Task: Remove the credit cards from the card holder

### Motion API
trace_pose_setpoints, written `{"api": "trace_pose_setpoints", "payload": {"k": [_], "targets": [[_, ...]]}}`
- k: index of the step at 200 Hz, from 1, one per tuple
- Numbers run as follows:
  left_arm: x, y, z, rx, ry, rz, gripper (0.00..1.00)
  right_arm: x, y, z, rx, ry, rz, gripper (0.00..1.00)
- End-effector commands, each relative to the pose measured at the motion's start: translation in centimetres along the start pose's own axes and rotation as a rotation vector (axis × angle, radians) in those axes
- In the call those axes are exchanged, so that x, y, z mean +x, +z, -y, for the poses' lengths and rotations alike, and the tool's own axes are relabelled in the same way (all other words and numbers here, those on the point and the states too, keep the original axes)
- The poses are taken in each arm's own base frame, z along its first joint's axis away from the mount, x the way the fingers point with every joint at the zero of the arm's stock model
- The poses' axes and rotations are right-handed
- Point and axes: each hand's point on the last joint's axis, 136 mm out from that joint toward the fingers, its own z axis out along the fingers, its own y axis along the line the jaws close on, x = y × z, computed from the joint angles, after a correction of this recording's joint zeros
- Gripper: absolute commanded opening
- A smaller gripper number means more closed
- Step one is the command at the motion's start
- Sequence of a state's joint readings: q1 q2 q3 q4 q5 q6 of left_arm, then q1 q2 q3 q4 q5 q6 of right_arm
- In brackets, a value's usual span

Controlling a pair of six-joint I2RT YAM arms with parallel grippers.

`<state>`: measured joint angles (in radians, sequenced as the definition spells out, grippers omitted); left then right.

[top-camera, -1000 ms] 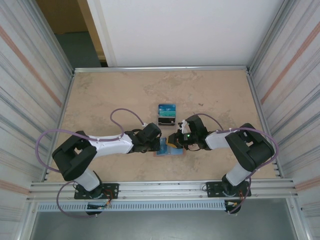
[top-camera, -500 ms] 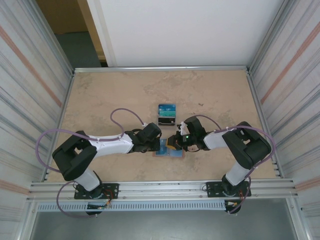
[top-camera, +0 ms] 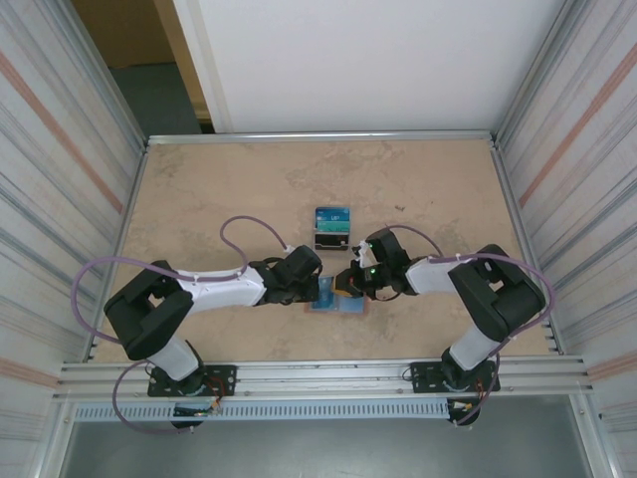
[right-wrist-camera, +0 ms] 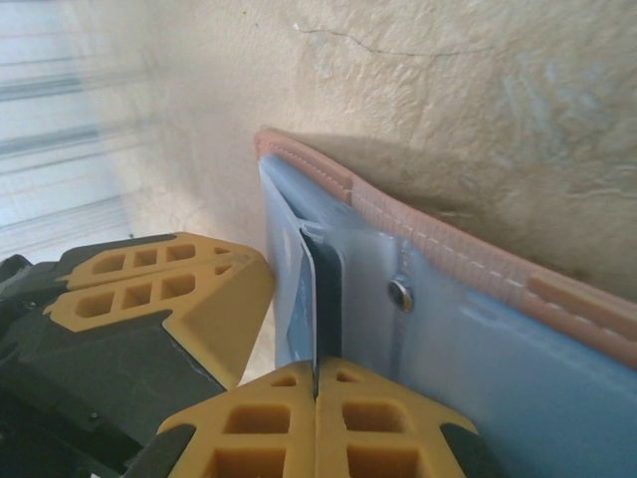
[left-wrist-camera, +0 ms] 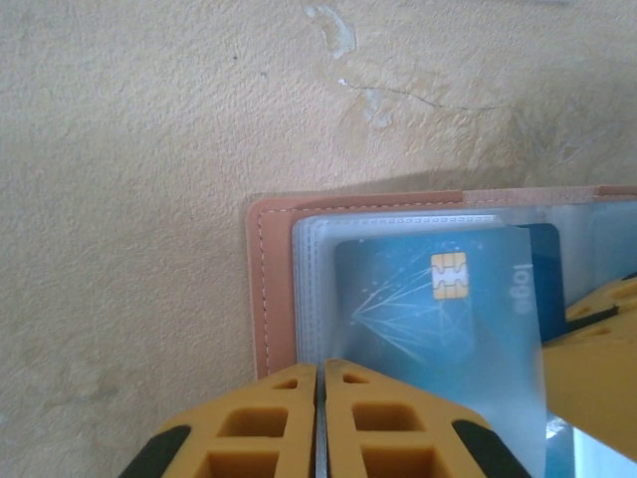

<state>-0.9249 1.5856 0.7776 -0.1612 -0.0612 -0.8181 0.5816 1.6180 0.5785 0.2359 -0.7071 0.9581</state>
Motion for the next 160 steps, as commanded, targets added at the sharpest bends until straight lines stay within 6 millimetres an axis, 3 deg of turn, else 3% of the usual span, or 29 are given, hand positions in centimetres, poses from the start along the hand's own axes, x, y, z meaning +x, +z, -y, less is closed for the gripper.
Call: {"api": "trace_pose_setpoints", "payload": {"k": [1,89,114,160], "targets": [[1.8,0.2,-1.9,-0.071,-0.006,-0.058,0.11,0.4,-1.0,1.3,0.083,-0.002,-0.012,0.00],[1.6,-0.6,-1.8,-0.065,-0.002,-0.031,0.10,-0.2,-2.3,1.5,0.099,-0.022,-0.020,0.00],[0.7,-1.6,-1.0,-0.060,0.039,0.012,0.12,-0.4,-2.3,1.4,0.093,-0.029,-0.028,0.00],[-2.1,-3.7,0.8,-0.032,0.118,0.131,0.25,-0.7,-2.4,0.9,0.095,-0.046,-0.042,0.00]]}}
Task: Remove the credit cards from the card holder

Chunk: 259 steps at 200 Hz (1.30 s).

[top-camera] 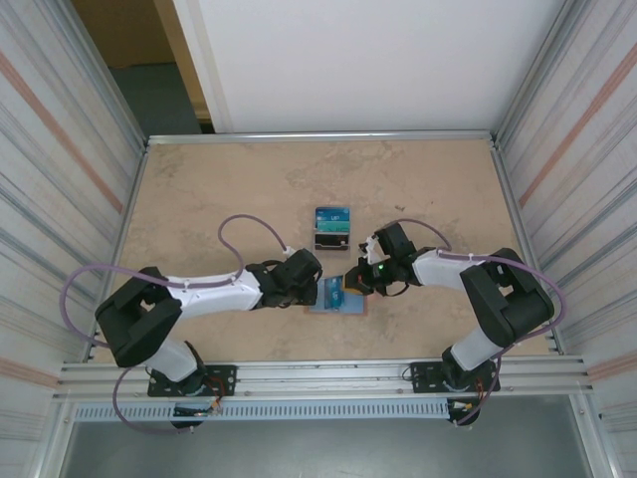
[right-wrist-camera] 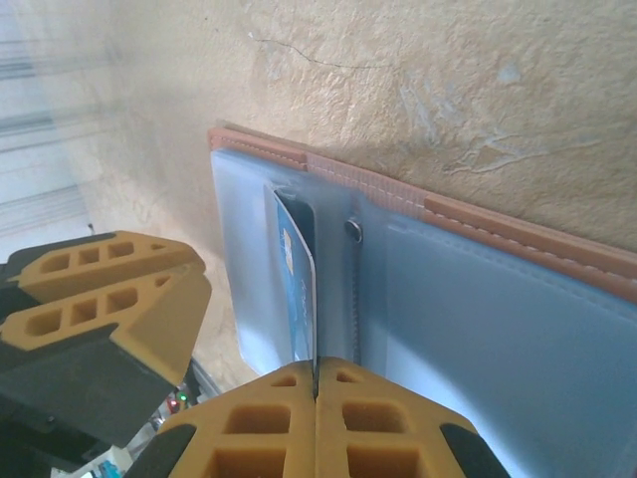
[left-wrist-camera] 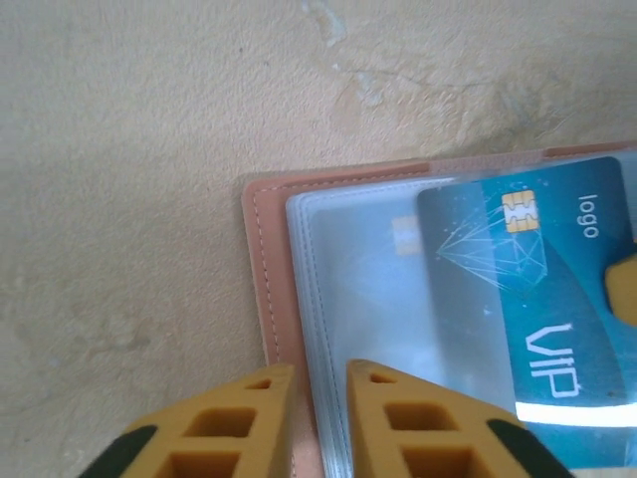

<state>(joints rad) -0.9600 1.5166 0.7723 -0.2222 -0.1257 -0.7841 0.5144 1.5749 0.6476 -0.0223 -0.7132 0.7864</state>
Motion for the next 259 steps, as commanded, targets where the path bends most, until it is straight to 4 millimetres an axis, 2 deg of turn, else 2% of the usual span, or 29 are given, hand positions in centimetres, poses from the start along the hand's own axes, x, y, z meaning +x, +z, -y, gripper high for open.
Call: {"api": "trace_pose_setpoints", "payload": {"k": [1,31,85,128,185,212,229,259], "targets": [[-2.4,-1.9,0.7,-0.005,0.055,0.095,0.25,-0.2,-0.2,0.0,0.018,-0.012,-0.019,0.00],[-3.3,-2.3,1.6,0.027,0.106,0.133,0.26,-0.1,-0.5,-0.1,0.038,-0.022,-0.027,0.00],[-3.3,-1.1,3.2,0.114,0.110,0.146,0.24,-0.2,-1.4,-0.4,0.082,-0.049,-0.036,0.00],[-3.1,-0.8,2.6,0.096,0.089,0.148,0.23,-0.6,-2.8,-0.8,0.115,-0.074,-0.016,0.00],[-4.7,-2.1,1.9,0.132,0.047,0.193,0.23,-1.1,-4.8,-2.3,0.133,-0.132,0.031,0.00],[-5.8,-3.2,2.2,0.189,0.059,0.221,0.35,-1.4,-5.9,-3.5,0.114,-0.181,0.069,0.00],[-6.6,-4.2,3.0,0.256,0.096,0.231,0.47,-1.7,-6.7,-4.7,0.093,-0.228,0.100,0.00],[-7.7,-7.1,5.4,0.467,0.282,0.235,0.79,-1.6,-8.0,-7.0,0.044,-0.329,0.125,0.00]]}}
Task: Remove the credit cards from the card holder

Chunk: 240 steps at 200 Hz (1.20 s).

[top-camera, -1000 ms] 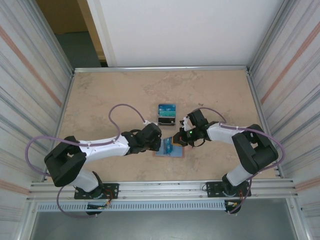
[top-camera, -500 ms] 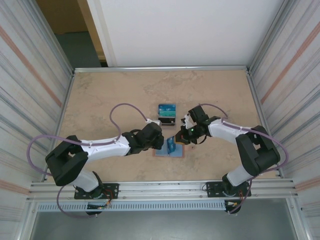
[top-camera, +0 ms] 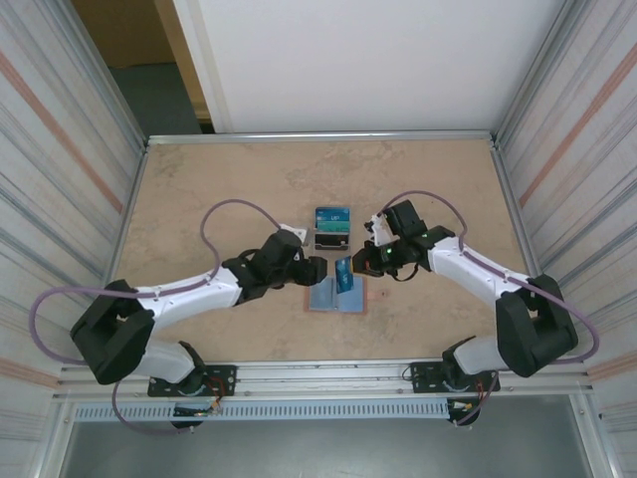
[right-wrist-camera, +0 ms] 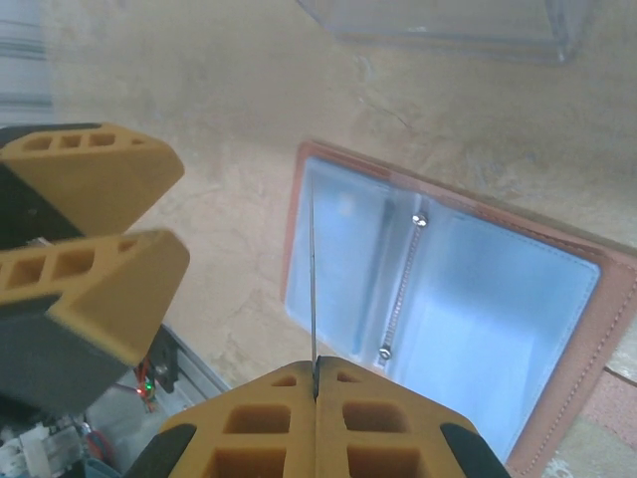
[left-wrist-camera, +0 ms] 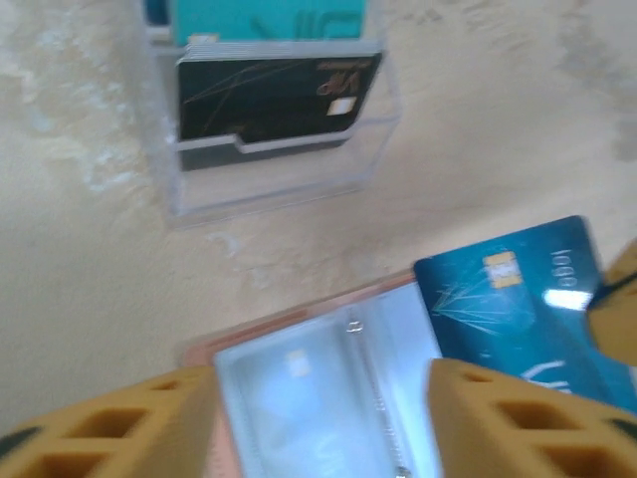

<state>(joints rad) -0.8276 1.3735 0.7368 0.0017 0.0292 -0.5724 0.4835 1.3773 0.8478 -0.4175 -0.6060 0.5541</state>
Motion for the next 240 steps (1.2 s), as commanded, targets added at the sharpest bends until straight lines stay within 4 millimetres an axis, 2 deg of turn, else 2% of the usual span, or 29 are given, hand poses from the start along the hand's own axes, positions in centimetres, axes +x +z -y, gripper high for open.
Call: {"api": "trace_pose_setpoints", "payload": {"k": [1,13,41,92,118,146,163,182,200,219,240], "targets": [[-1.8,-2.0,3.4,0.233,0.174,0.011,0.80,-0.9,-2.0,-2.3,-0.043,-0.116,0.045,0.00],[-2.5,-2.9,4.0,0.294,0.228,0.003,0.85,-1.0,-2.5,-3.4,-0.071,-0.158,0.051,0.00],[-3.9,-4.3,4.8,0.367,0.338,0.006,0.87,-0.7,-3.5,-5.5,-0.113,-0.262,0.055,0.00],[-3.5,-5.7,7.3,0.531,0.543,-0.055,0.87,1.0,-4.5,-9.7,-0.181,-0.451,0.037,0.00],[-3.0,-6.2,7.9,0.587,0.585,-0.097,0.83,1.3,-4.5,-10.3,-0.181,-0.482,0.023,0.00],[-2.4,-6.7,7.7,0.611,0.585,-0.127,0.76,1.3,-4.5,-10.5,-0.185,-0.487,0.022,0.00],[-2.1,-6.8,7.2,0.608,0.579,-0.132,0.68,1.5,-4.4,-10.6,-0.193,-0.492,0.020,0.00],[-2.0,-6.9,6.7,0.611,0.558,-0.141,0.53,1.5,-4.6,-10.8,-0.200,-0.498,0.023,0.00],[-1.9,-7.0,7.1,0.645,0.549,-0.142,0.44,1.6,-4.7,-11.2,-0.219,-0.506,0.021,0.00],[-2.1,-7.0,7.6,0.681,0.541,-0.146,0.31,1.7,-4.7,-11.7,-0.250,-0.511,0.018,0.00],[-2.4,-7.3,8.3,0.723,0.534,-0.141,0.10,1.5,-4.7,-12.0,-0.263,-0.514,0.031,0.00]]}}
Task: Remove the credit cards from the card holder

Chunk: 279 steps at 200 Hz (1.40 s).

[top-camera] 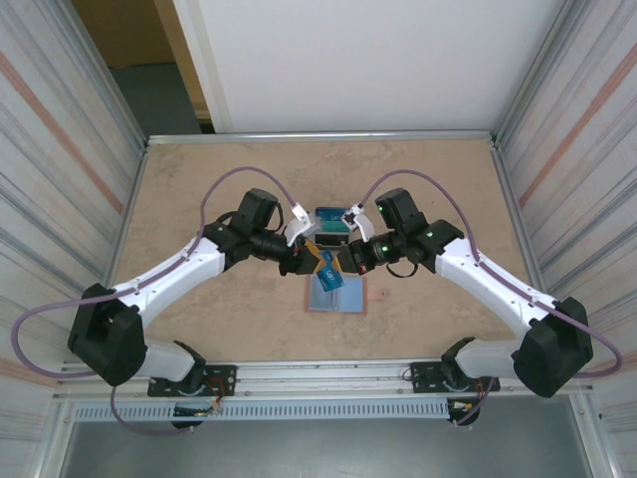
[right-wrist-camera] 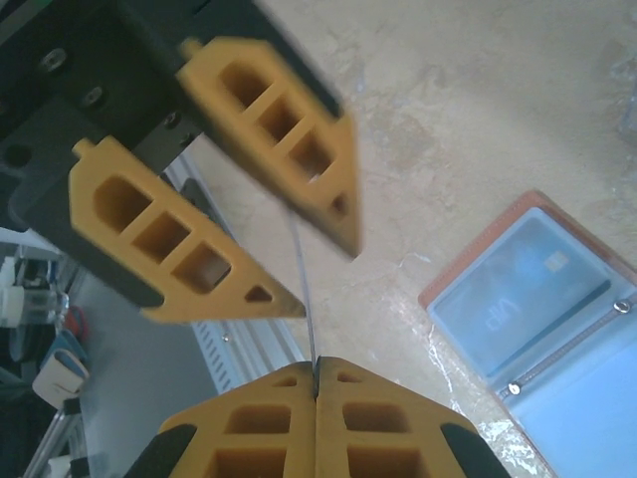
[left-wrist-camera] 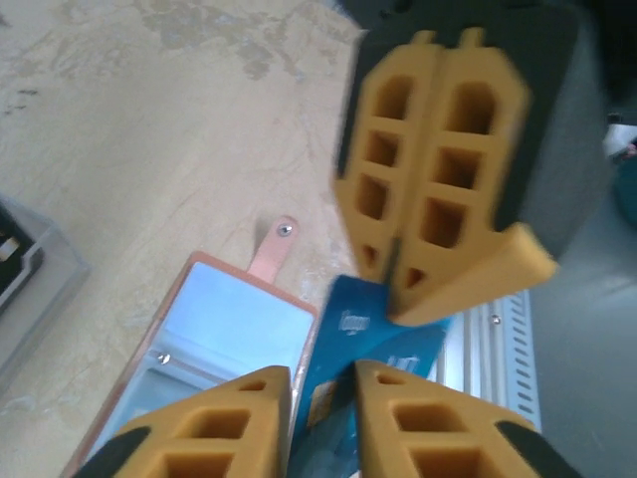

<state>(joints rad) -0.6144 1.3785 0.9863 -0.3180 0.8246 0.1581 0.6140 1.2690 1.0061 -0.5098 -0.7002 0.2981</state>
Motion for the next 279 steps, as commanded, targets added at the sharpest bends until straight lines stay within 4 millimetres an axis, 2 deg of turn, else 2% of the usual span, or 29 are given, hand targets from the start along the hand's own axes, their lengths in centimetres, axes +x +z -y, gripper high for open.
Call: {"api": "trace_pose_setpoints", "payload": {"k": [1,9,30,60,101,108,111,120,150,184,221,250,255,279], "targets": [[-1.1,0.2,1.4,0.091,0.009,0.025,0.09,-1.2,-0.7,-2.2,-0.067,-0.073,0.044,0.00],[-1.4,0.1,1.6,0.105,0.007,0.033,0.00,-1.3,-0.7,-2.2,-0.063,-0.075,0.049,0.00],[-1.8,-0.1,2.0,0.116,0.008,0.055,0.00,-1.9,-1.0,-1.6,-0.028,-0.071,0.079,0.02],[-2.5,-1.0,2.0,0.062,0.013,0.106,0.00,-3.1,-2.6,-0.4,0.017,-0.039,0.188,0.31],[-4.5,-3.8,0.8,-0.143,-0.020,0.315,0.00,-4.9,-5.9,0.6,0.100,-0.004,0.455,0.48],[-5.0,-4.4,0.8,-0.161,-0.037,0.367,0.00,-5.0,-5.9,1.0,0.102,0.014,0.486,0.53],[-5.2,-4.6,0.7,-0.168,-0.045,0.389,0.00,-5.2,-6.6,0.4,0.093,0.004,0.521,0.54],[-5.8,-5.3,0.8,-0.180,-0.066,0.455,0.00,-5.2,-7.1,0.4,0.085,0.013,0.567,0.57],[-6.8,-7.1,0.6,-0.198,-0.147,0.630,0.00,-5.3,-7.6,-0.5,-0.008,0.037,0.648,0.67],[-7.6,-8.5,1.0,-0.165,-0.199,0.757,0.00,-5.4,-7.3,-2.6,-0.137,0.001,0.648,0.70],[-8.7,-9.6,1.8,-0.106,-0.229,0.845,0.00,-6.0,-6.8,-4.1,-0.220,-0.040,0.634,0.67],[-8.9,-9.7,1.8,-0.081,-0.252,0.864,0.00,-6.6,-6.6,-5.5,-0.261,-0.082,0.629,0.62],[-8.9,-9.6,1.8,-0.078,-0.254,0.864,0.00,-6.7,-5.9,-5.0,-0.255,-0.069,0.611,0.61],[-8.9,-9.2,1.8,-0.059,-0.259,0.853,0.00,-7.4,-5.2,-5.8,-0.285,-0.086,0.595,0.57]]}}
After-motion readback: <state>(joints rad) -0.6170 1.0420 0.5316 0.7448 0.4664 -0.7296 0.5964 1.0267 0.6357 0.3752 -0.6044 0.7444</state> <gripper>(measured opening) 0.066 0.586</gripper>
